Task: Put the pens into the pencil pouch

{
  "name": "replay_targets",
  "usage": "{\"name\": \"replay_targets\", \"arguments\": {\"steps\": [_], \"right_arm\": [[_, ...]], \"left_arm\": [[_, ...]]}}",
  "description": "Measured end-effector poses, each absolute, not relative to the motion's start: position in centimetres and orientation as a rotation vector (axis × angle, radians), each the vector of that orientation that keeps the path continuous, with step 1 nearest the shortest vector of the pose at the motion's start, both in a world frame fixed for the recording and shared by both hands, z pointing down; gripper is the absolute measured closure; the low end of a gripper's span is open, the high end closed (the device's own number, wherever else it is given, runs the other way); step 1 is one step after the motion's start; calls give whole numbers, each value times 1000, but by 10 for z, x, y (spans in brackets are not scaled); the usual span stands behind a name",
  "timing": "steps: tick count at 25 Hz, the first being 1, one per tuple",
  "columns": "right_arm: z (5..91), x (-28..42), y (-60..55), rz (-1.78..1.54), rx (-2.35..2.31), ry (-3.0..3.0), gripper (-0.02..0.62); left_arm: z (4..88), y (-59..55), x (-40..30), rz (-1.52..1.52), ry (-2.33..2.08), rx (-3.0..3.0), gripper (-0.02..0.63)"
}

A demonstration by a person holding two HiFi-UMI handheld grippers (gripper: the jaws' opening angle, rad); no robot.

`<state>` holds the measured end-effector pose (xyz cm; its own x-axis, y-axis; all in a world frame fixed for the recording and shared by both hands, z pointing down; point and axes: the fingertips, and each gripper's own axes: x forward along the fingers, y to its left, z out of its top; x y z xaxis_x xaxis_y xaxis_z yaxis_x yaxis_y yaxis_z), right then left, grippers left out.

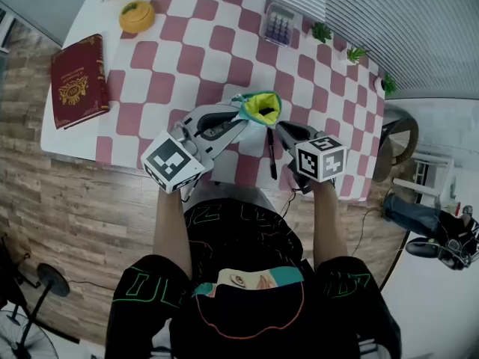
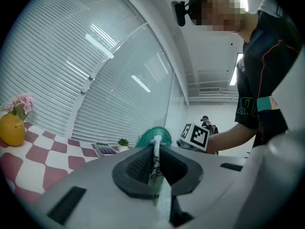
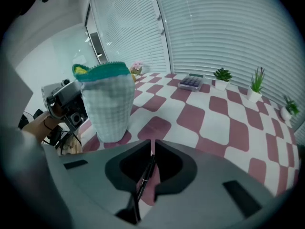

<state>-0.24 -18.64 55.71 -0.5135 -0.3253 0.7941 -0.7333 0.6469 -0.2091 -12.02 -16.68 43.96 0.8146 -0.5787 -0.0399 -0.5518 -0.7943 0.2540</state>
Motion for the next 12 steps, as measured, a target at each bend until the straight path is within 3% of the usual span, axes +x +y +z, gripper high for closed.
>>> {"name": "replay_targets", "arguments": {"steps": [4, 12], "right_arm": [[579, -2, -177, 720, 754, -2022, 500], [601, 1, -168, 803, 716, -1923, 478]], "left_arm": [[443, -167, -127, -215, -891, 2746, 583], [446, -164, -127, -241, -886, 2738, 583]]}}
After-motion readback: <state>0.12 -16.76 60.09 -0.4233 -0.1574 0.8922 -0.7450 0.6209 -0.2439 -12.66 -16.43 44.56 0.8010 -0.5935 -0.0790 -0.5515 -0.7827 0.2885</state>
